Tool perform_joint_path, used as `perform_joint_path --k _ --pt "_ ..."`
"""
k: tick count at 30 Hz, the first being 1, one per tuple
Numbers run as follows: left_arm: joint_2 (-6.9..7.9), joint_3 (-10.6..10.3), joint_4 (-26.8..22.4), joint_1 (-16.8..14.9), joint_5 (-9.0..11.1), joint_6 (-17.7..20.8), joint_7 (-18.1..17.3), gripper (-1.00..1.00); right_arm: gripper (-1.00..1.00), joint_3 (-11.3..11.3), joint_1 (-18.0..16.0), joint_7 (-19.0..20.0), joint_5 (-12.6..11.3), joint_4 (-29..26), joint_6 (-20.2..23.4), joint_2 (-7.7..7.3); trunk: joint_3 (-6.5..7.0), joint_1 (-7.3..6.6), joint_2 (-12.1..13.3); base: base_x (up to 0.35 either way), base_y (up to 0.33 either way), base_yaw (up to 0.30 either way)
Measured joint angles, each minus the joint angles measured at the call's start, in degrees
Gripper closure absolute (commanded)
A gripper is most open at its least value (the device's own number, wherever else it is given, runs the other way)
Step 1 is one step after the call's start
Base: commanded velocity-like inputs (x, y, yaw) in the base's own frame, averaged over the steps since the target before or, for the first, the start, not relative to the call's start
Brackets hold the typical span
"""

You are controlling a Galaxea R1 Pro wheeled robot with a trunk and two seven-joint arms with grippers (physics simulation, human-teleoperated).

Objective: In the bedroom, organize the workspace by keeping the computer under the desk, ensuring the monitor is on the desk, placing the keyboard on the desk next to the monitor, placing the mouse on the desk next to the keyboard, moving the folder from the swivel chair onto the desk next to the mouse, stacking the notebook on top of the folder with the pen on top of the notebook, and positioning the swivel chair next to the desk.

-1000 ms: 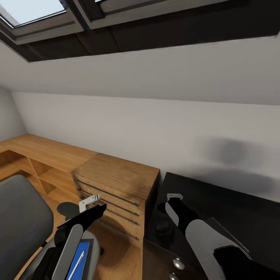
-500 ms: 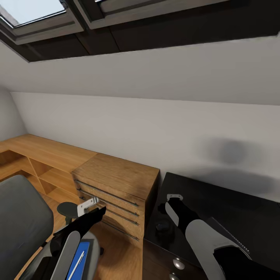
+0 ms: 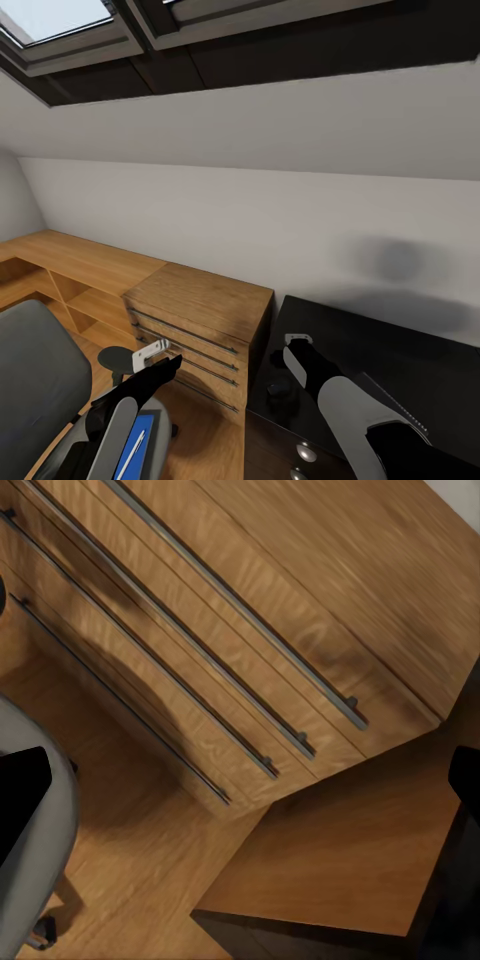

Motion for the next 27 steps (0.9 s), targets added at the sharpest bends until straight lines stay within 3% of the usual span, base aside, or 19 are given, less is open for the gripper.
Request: perform_joint_path --k 8,27 --pt "0.0 0.0 0.07 0.0 0.04 0.0 0.01 -1.0 -1.0 0.02 0.01 2.26 0.08 0.08 0.09 -0.04 0.0 0.0 0.0 0.0 0.0 0.0" --pt "0.0 0.0 0.26 0.0 0.04 0.0 0.01 -1.0 -1.0 0.09 0.0 2.57 0.17 0.11 0.1 -0.05 0.0 0.0 0.0 -0.049 0.0 0.0"
